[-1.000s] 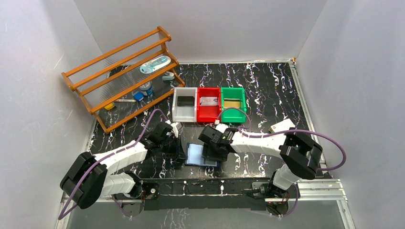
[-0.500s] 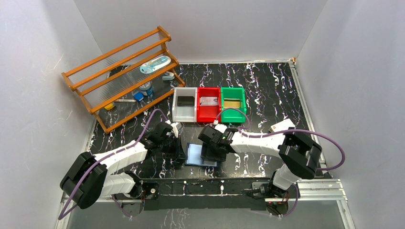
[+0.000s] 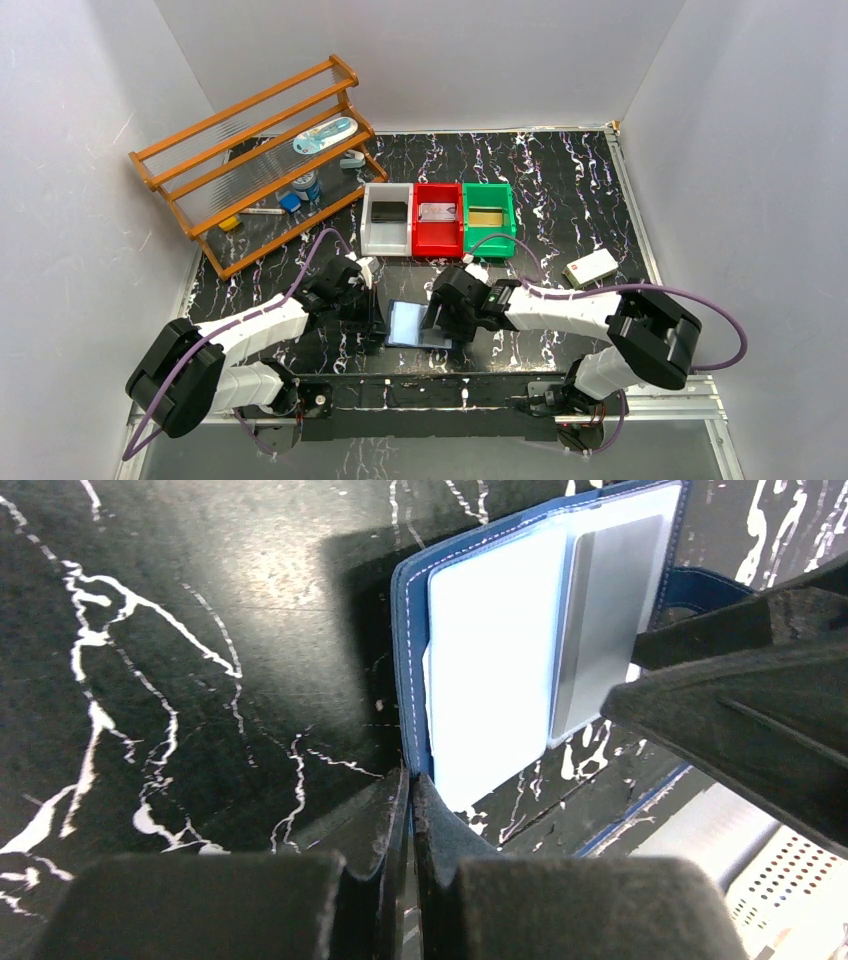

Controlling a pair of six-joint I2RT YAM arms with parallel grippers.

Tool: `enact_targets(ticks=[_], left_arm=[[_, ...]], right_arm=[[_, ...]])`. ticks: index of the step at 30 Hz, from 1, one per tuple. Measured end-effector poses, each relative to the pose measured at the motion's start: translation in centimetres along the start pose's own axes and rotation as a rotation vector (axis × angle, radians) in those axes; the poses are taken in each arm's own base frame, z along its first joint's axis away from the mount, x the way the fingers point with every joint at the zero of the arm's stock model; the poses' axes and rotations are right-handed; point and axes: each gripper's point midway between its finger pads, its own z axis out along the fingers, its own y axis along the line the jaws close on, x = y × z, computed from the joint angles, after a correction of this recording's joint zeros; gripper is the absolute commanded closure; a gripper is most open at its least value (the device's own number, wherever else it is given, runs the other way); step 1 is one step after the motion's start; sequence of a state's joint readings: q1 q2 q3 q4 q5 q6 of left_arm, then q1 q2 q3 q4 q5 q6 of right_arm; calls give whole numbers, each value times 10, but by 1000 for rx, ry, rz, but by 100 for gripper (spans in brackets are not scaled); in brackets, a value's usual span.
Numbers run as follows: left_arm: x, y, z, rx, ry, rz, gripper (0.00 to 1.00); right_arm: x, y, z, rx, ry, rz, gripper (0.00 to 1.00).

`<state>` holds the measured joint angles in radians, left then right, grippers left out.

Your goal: Take the credit cards out of the card holder

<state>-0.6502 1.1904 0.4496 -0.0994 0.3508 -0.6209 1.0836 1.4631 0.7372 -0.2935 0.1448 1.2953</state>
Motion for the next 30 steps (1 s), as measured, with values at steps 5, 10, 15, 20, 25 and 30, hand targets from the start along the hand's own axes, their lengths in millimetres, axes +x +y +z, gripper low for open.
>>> enact_targets(ticks=[5,10,15,20,25,30], left_arm=[[4,11,0,-48,12,-5,100],[5,16,1,-67,18,-11,100],[5,16,1,-67,18,-9,100],[5,15,1,-62,20,-9,100],[5,6,1,-24,24,2,100],[5,4,1,-12,24,5,100]], right_arm=[[4,13,-1,-121,12,-23,29],[5,21,-3,-176,15,-63,29],[4,21,-5,-195,5,-80,30],[-3,30,-17,-238,-30,-81,30],[-9,51,-33,-334,-63,-76,30],[-8,52,-32,-334,-59,-78,30]])
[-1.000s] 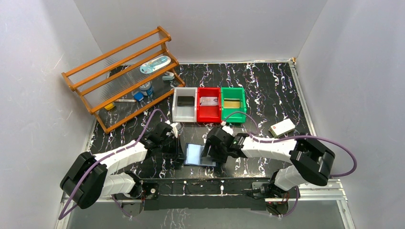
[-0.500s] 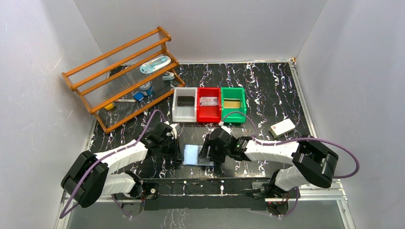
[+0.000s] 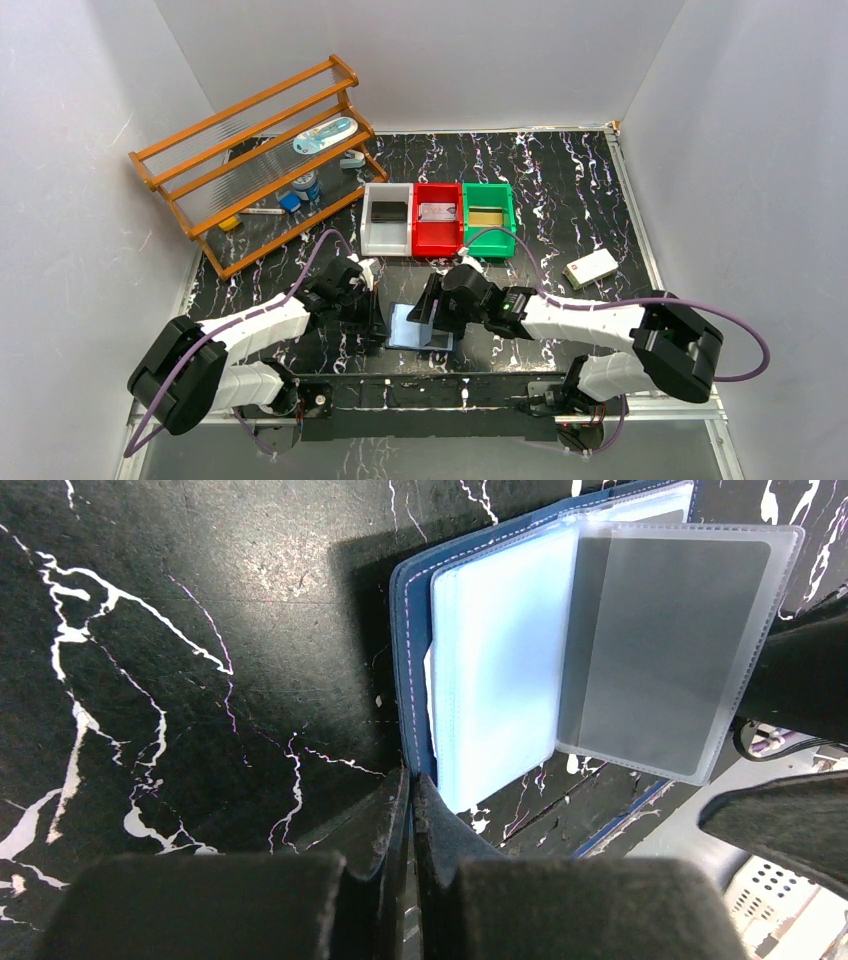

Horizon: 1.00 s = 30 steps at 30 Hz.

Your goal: Take the credit cards out of the card holder

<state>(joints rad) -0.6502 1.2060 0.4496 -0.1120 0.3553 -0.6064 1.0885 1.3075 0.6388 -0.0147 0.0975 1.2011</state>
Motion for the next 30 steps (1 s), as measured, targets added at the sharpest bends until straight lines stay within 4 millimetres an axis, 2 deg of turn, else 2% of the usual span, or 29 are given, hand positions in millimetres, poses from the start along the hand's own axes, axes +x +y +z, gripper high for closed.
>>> enact_targets(ticks=[5,11,17,21,26,30], left_arm=[[0,0,0,0,0,0,100],[-3,-2,-3,5,-19,-1,100],[-8,0,-13,-27,-67,-10,100],[-13,2,-20,-48,-109,-18,90],[-17,5,-24,-80,-129,-28,76],[-20,5,-28,-98,-132,-31,66]], right_arm=[[5,3,11,7,39,-24,29],[9,27,30,-34,100,-65,28],[14,32,35,-52,130,-82,26],[8,31,30,-41,98,-82,25],[-14,34,7,-52,-22,-79,22],[-28,24,-6,-46,-118,-74,19]])
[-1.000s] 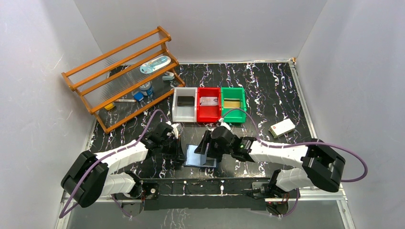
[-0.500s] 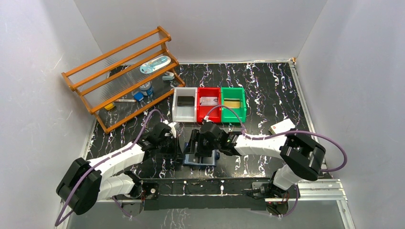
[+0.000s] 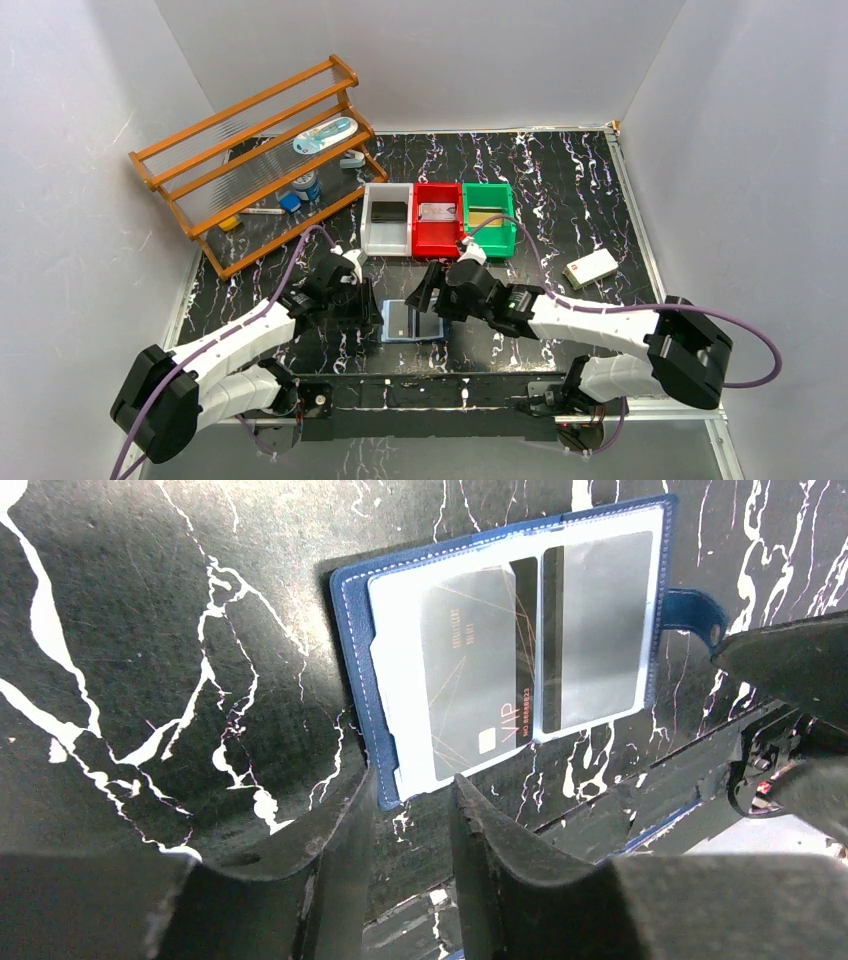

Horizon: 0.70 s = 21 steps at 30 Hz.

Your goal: Take the credit cards out of the card holder

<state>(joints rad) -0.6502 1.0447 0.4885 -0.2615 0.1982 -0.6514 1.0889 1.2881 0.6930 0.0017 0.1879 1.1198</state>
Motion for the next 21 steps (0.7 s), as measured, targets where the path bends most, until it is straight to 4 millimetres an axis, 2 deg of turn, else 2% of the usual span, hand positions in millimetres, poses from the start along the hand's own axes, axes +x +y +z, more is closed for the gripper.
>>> enact_targets(ticks=[3,6,11,16,21], left_arm=[[-5,-1,-2,-10,-10,0,59],[-10,-2,-5,-21,-21,1,58],[-19,-9,-8,-14,-37,4,57],[-24,-16,-5,8,-39,6,58],[-22,-22,5,33,1,0,61]], right_arm=[[-3,-16,-4,22,-45,-3,19],[-3,-25,-5,30,-56,-14,22],[-5,-18,0,-31,-21,-18,39],[-5,-16,16,-86,50,25,46],[11,-22,31,-111,161,53,49]])
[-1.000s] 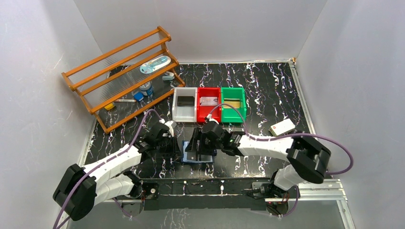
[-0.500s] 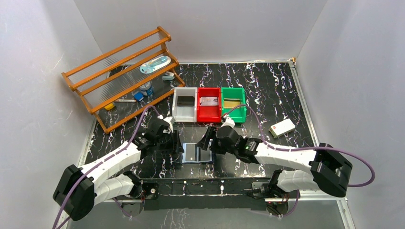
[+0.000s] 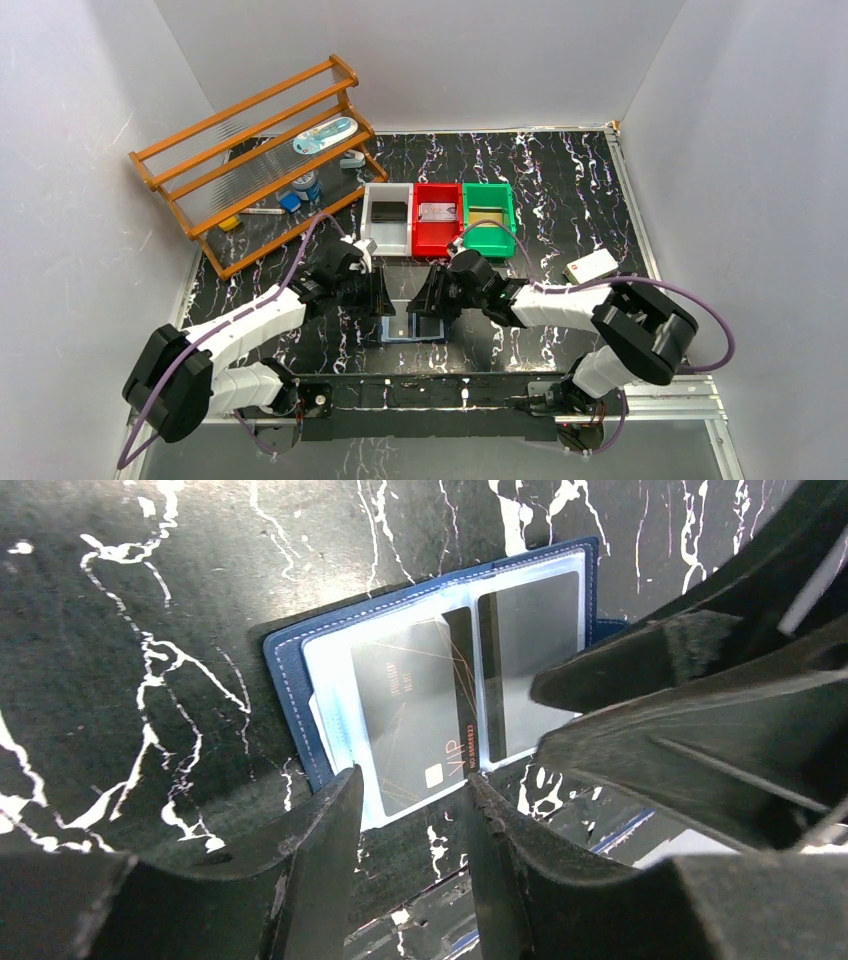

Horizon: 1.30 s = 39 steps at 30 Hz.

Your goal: Take the credit cards out of the card holder

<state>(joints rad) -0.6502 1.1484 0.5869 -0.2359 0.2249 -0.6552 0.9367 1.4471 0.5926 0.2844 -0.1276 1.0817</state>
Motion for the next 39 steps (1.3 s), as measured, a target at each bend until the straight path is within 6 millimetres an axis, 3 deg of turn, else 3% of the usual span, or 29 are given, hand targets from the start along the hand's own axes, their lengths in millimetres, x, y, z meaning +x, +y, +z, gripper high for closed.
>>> enact_targets(ticks=[7,18,23,39], left_arm=[[6,-4,12,29,52,-6,69],[4,-5,25,26,84,-5,79],[11,3,33,8,114,-6,84],[18,4,35,37,115,3,87]], right_arm=[[16,-12,9,18,90,38,56],[20,-20,25,29,124,101,58],[16,-18,28,14,112,122,63],[15,-27,30,57,106,142,68]])
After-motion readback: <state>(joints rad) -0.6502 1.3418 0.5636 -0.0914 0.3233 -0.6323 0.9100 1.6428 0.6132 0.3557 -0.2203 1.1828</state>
